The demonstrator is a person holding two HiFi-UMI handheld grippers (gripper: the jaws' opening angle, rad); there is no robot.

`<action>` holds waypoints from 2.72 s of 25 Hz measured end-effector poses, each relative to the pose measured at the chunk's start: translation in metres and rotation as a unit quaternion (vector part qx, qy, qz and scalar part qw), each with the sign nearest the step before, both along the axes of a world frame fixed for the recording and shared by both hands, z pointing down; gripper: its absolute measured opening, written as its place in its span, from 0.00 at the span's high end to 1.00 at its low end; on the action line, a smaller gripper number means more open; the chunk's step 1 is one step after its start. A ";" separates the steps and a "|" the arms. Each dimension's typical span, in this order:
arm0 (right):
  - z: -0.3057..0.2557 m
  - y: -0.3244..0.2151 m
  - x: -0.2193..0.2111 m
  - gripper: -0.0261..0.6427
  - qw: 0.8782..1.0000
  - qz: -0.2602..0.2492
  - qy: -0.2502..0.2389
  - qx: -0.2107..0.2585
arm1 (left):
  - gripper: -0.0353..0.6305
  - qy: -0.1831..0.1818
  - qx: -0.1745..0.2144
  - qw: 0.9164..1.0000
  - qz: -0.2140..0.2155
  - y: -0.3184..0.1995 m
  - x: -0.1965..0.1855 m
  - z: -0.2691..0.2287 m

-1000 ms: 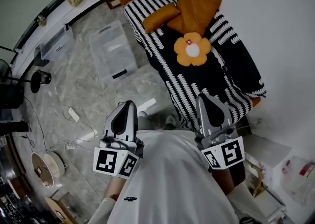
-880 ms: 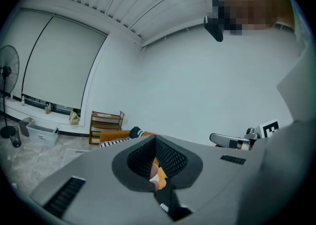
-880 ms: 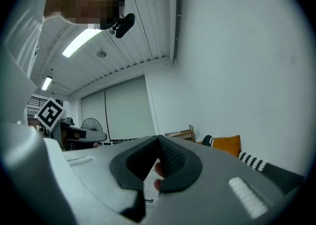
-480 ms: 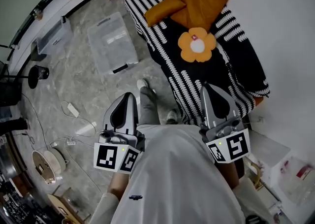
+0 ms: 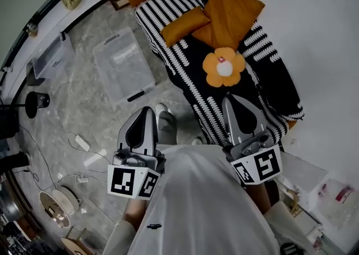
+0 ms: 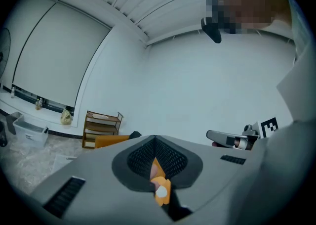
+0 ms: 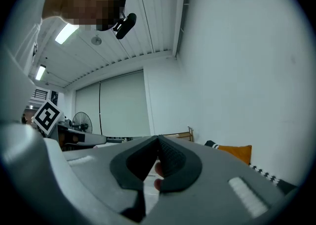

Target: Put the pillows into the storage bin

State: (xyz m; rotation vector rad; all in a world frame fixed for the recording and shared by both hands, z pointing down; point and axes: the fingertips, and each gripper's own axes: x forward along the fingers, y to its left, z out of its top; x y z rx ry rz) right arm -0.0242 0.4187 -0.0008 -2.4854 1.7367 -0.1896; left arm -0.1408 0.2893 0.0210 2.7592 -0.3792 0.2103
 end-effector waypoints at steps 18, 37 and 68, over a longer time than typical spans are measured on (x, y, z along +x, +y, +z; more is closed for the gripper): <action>-0.015 -0.153 0.078 0.94 0.995 0.092 0.032 -0.010 | 0.94 0.018 0.009 0.997 0.071 -0.179 0.050 -0.007; 0.026 -0.146 0.134 0.94 0.992 0.109 0.022 -0.056 | 0.94 -0.028 -0.008 0.991 0.132 -0.167 0.140 0.026; 0.275 -0.109 0.324 0.82 0.971 0.130 -0.093 -0.176 | 0.94 -0.119 -0.005 0.976 0.182 -0.111 0.325 0.147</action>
